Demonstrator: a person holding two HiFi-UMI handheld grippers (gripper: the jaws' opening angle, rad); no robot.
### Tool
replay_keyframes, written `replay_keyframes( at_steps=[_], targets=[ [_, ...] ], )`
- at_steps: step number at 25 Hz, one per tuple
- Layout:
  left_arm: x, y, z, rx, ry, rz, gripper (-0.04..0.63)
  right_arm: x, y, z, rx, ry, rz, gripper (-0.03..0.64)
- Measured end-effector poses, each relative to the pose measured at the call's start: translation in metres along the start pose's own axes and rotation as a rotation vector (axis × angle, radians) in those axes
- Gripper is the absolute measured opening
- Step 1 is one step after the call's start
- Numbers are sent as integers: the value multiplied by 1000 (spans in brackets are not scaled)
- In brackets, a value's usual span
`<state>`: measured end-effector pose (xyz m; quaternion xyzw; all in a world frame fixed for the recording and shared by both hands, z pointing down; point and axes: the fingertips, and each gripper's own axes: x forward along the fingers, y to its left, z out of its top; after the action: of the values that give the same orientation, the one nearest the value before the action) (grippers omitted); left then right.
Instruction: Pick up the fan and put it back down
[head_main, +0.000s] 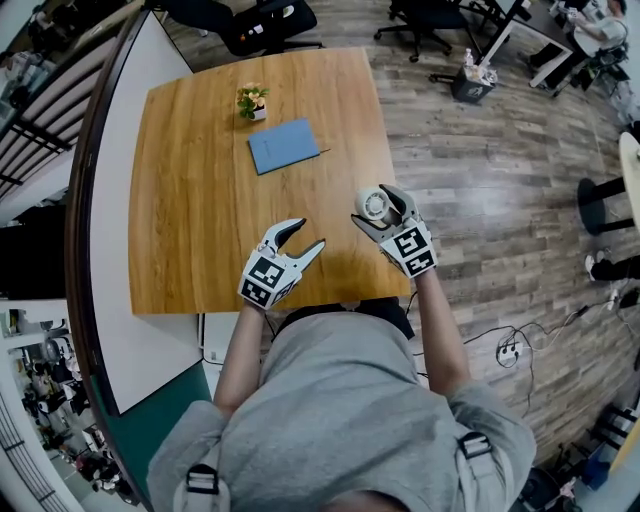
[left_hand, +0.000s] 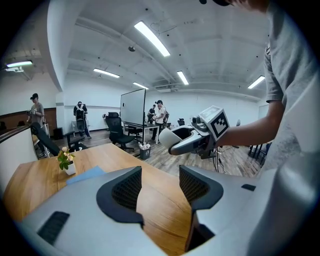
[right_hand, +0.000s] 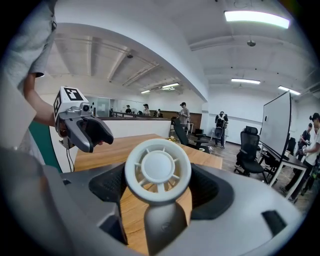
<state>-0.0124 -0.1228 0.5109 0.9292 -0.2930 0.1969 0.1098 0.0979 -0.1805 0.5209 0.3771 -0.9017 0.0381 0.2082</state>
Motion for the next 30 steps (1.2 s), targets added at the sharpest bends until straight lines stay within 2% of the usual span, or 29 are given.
replay_keyframes(
  at_steps=[19, 30],
  targets=[
    [-1, -2, 1, 3, -1, 3, 250, -6, 2, -2, 4, -3, -8, 379],
    [-1, 4, 0, -37, -9, 8, 250, 2, 2, -7, 13, 13, 10, 379]
  ],
)
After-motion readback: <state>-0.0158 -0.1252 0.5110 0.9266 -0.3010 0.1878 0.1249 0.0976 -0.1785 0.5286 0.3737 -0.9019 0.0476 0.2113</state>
